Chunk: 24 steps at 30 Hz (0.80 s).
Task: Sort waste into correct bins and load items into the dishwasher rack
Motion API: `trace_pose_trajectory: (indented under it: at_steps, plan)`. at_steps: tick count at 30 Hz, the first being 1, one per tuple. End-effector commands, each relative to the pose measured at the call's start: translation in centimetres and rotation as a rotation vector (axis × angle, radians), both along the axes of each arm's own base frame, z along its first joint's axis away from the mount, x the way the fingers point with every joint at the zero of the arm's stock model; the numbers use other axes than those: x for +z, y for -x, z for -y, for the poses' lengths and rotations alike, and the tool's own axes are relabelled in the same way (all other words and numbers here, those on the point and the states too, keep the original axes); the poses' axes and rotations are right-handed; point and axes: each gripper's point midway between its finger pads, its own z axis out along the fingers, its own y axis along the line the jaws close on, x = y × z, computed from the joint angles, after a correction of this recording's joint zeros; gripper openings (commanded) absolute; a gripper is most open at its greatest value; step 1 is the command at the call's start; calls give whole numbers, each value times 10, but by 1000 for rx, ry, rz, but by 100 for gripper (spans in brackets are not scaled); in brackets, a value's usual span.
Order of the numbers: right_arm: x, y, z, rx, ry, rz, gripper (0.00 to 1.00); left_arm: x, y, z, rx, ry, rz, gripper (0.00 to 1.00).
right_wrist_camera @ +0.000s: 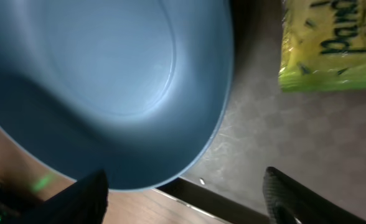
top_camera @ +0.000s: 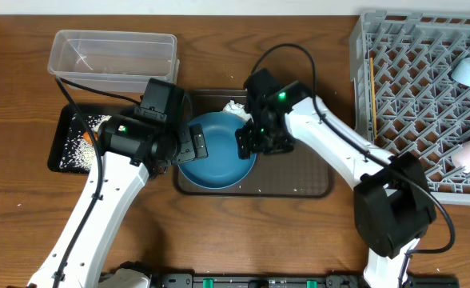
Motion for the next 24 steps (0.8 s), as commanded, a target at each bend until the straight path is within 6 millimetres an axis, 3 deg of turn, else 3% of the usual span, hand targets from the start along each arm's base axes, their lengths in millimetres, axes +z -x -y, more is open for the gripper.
trace_pose_trajectory:
  at_steps: [1,10,18,24]
  plan:
    - [-9,6,-1,-49,53,1,72,-1,0,-3,17,-13,-3,98]
    - [-43,20,-4,-144,81,-6,70,-1,0,-3,17,-13,-3,98]
    - [-49,22,11,-163,154,6,33,-1,0,-3,17,-13,-3,98]
    - [-50,19,36,-191,244,8,30,-1,0,-3,17,-13,-3,98]
